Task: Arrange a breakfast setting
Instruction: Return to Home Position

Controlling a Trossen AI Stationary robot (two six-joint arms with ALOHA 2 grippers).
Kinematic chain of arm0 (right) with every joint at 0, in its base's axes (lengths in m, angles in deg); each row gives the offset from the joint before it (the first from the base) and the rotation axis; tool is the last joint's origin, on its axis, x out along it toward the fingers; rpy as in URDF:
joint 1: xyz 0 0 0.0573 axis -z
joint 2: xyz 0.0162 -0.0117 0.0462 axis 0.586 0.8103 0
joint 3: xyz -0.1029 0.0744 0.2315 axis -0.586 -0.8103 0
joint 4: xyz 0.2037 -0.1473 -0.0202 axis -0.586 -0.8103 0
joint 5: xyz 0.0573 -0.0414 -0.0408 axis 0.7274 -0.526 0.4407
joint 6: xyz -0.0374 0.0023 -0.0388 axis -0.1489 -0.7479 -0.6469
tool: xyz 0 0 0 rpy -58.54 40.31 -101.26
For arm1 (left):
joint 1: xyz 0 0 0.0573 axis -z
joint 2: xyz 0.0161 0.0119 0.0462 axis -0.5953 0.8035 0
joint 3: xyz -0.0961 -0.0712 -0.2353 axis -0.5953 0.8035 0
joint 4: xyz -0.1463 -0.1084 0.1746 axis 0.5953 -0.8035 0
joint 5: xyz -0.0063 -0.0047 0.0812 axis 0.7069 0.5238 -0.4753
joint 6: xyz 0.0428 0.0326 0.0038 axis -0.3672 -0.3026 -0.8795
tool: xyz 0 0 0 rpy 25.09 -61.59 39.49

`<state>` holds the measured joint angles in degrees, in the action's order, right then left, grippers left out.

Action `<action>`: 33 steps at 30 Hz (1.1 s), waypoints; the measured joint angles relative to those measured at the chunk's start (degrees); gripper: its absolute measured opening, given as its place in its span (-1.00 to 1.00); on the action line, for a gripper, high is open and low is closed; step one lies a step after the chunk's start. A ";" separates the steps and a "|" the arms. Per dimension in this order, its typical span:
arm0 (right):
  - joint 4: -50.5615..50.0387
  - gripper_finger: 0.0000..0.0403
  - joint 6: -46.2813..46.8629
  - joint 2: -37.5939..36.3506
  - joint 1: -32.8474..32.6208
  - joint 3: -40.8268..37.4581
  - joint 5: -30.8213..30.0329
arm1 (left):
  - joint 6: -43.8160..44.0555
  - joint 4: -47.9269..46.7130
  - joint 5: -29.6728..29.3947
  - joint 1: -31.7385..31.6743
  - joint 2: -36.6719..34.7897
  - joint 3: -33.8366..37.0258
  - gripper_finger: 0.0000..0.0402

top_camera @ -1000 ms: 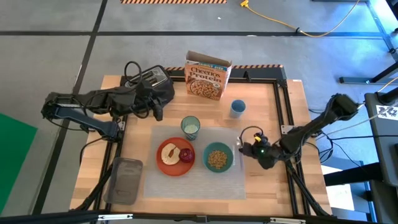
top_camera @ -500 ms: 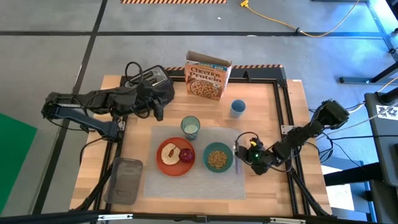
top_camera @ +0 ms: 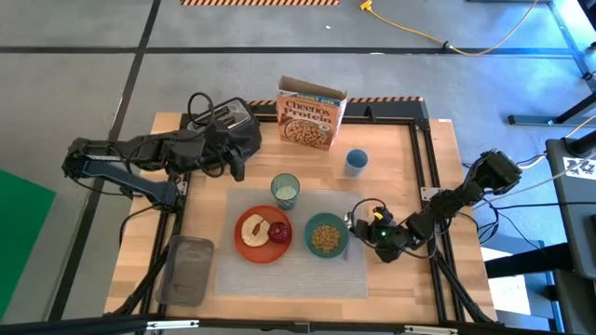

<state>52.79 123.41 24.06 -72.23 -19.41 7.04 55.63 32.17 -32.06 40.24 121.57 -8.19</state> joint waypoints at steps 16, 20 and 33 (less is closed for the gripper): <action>-16.01 -0.51 -0.42 -7.31 -0.06 2.68 2.13 | -3.15 -0.77 3.21 -0.02 -0.02 0.00 -0.14; -21.89 -0.51 -5.27 -15.17 0.00 4.33 -0.31 | -4.58 -0.78 4.91 -0.80 -0.02 0.00 -0.14; -27.09 -0.57 -66.03 -35.33 7.97 16.54 -4.81 | -16.36 17.09 20.40 -5.95 5.11 -0.04 -0.18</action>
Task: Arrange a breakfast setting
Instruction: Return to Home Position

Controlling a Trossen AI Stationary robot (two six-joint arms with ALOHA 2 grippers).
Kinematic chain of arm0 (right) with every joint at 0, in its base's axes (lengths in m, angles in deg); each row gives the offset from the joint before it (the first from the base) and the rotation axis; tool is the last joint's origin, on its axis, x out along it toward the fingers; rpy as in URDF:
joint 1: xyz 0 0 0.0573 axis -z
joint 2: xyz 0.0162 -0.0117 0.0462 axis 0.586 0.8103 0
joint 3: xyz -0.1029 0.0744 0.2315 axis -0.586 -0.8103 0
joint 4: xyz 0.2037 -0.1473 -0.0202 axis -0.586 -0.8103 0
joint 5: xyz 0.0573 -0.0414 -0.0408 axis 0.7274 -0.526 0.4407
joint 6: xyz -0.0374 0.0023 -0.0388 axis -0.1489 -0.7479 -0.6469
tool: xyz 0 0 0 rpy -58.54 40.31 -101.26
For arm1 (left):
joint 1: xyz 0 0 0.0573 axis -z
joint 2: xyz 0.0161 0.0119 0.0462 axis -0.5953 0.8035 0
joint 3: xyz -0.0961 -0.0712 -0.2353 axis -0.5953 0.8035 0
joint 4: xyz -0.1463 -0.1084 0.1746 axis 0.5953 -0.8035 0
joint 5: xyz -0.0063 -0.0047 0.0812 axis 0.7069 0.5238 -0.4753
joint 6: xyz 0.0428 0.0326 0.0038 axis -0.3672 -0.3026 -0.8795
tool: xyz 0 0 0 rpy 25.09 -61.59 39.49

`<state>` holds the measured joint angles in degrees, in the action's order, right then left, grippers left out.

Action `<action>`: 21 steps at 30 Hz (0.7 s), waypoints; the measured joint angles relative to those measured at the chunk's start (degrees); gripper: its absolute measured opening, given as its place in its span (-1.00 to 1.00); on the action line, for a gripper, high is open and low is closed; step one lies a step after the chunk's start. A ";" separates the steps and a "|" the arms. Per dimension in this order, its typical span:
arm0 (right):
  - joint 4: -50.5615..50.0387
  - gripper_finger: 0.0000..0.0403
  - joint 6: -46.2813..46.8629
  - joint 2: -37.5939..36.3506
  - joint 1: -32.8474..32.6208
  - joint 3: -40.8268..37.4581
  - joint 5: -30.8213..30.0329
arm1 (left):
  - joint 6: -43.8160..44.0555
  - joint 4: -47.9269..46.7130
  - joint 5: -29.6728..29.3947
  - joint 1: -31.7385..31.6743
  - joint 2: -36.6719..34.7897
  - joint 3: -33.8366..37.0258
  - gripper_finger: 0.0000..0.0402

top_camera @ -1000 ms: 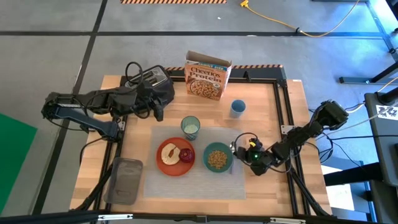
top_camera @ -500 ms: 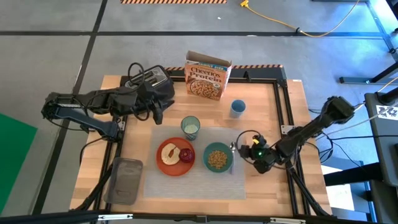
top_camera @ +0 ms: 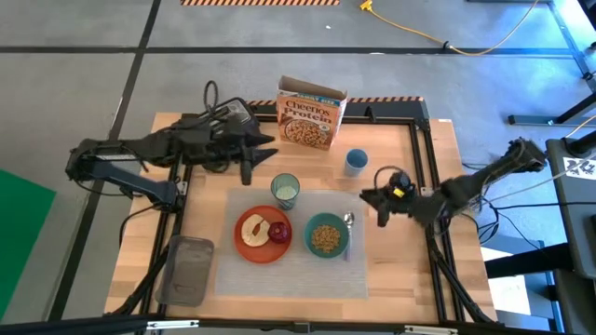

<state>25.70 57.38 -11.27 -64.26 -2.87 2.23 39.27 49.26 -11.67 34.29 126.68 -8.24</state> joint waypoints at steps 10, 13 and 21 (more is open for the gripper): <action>0.12 -0.93 -47.30 -4.82 11.31 14.23 24.57 | -0.36 17.74 11.85 -2.90 12.21 0.07 -0.65; 0.11 -0.96 -52.96 -8.57 14.46 15.17 39.13 | -3.98 16.00 16.41 -3.47 12.95 0.07 -0.88; -8.80 -0.99 -53.83 -27.06 21.08 10.60 39.09 | -9.61 10.62 19.71 -3.35 10.69 1.74 -0.99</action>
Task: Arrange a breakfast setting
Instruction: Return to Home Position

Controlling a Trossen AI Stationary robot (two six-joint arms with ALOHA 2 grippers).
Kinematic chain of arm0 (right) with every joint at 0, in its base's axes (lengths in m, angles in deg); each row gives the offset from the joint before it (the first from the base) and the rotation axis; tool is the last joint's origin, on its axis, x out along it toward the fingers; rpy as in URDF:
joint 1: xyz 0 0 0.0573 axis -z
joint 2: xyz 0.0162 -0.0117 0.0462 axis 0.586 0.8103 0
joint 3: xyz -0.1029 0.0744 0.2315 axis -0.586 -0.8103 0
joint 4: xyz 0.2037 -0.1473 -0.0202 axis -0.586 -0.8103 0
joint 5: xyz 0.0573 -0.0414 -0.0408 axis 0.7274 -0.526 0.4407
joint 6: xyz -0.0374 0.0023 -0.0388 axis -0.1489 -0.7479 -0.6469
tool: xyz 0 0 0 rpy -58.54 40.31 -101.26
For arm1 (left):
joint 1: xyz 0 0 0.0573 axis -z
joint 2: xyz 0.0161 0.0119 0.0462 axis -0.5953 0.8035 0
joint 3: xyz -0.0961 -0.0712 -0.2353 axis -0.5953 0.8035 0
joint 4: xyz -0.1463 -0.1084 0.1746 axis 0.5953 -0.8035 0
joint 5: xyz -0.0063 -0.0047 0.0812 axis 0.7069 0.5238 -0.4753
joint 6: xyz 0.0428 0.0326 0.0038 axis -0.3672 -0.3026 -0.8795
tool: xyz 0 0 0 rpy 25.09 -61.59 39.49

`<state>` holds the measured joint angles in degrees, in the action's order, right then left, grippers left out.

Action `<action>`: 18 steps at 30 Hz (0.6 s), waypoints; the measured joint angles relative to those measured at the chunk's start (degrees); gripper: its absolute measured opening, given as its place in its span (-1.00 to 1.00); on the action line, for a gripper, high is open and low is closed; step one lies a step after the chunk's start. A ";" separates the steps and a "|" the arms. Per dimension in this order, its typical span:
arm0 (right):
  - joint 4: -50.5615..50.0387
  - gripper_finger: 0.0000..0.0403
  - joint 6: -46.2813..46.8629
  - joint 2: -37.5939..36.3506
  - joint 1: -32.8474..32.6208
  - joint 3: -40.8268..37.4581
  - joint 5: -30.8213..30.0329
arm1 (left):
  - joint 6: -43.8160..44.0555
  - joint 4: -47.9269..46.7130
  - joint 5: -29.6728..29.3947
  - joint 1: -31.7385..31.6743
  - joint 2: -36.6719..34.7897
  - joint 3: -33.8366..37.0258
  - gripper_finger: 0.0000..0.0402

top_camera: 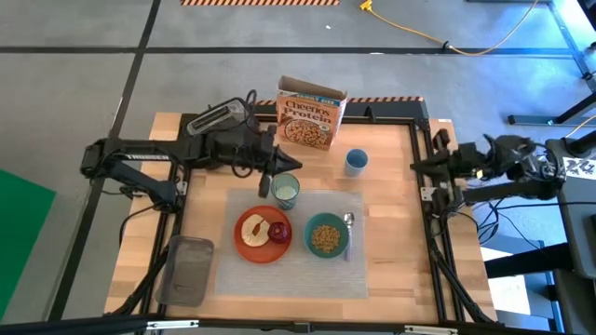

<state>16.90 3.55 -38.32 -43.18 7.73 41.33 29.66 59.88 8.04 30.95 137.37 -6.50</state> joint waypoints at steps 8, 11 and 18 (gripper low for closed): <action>0.68 -1.00 6.44 -7.82 0.63 -12.75 -0.57 | 9.36 30.24 -0.15 1.47 -1.13 21.70 -1.00; 5.40 -1.00 6.18 -9.38 0.59 -16.75 3.32 | 9.23 29.24 4.03 1.65 -3.42 25.74 -0.98; 10.80 -1.00 6.01 -13.83 0.59 -20.43 -0.96 | 5.18 22.29 7.31 -0.95 -20.38 34.52 -0.99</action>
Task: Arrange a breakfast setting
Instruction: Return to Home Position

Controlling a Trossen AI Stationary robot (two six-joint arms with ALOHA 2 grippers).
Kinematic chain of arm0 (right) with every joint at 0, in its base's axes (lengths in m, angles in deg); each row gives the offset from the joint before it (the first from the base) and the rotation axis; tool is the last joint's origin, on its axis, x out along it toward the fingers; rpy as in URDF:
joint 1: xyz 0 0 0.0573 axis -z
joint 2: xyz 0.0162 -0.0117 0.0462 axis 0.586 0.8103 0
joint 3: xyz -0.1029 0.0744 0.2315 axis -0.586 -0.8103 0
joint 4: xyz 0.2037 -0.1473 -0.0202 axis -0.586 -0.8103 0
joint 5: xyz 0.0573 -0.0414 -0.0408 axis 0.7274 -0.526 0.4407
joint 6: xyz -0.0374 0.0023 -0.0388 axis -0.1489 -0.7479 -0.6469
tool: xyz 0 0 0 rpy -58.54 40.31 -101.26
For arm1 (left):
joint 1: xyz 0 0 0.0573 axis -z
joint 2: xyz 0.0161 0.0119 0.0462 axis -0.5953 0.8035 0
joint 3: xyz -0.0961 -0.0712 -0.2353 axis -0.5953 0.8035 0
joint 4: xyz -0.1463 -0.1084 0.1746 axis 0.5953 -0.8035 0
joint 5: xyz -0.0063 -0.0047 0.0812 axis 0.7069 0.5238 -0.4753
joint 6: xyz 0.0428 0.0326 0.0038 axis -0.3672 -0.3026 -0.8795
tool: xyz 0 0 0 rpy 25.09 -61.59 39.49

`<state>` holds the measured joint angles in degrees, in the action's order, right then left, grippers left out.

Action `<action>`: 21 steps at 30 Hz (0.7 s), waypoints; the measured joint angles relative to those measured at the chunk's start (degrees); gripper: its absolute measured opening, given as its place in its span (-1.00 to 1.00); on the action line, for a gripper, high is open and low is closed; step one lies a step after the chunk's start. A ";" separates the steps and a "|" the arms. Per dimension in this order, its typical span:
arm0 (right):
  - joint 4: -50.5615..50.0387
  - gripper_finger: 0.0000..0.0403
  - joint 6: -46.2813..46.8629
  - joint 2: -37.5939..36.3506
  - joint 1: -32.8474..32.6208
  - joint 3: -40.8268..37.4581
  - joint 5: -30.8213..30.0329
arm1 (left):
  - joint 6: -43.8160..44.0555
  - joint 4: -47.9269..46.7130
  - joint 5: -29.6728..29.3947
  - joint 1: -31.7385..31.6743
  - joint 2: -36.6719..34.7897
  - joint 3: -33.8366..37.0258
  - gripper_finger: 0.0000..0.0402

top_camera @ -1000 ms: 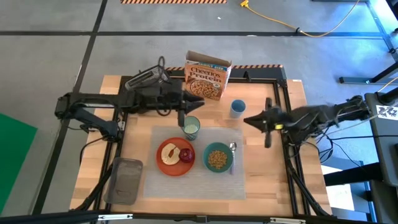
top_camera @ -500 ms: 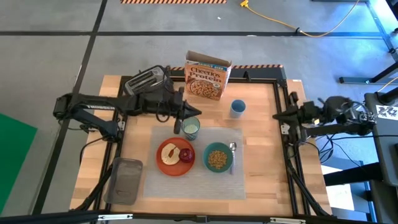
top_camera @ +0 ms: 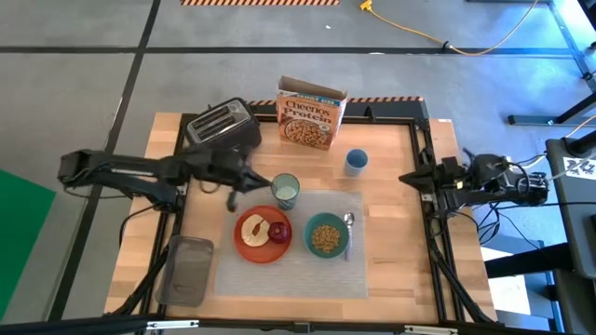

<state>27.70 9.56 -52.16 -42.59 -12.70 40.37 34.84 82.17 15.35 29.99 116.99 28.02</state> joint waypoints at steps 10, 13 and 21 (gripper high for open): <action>-6.12 -1.00 0.00 -8.85 0.00 -0.84 1.56 | 4.93 -5.78 2.63 -2.27 -25.20 18.61 -0.98; -3.38 -1.00 -0.01 -8.52 0.00 -3.14 0.98 | 2.52 -5.28 0.83 -2.29 -28.77 20.25 -0.98; 12.81 -1.00 3.49 -8.34 0.00 -15.52 -0.91 | -3.96 -11.39 -0.58 -2.01 -36.12 20.53 -0.99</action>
<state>40.51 13.04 -60.50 -42.59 -28.22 39.46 30.88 70.79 14.77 27.98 80.86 48.55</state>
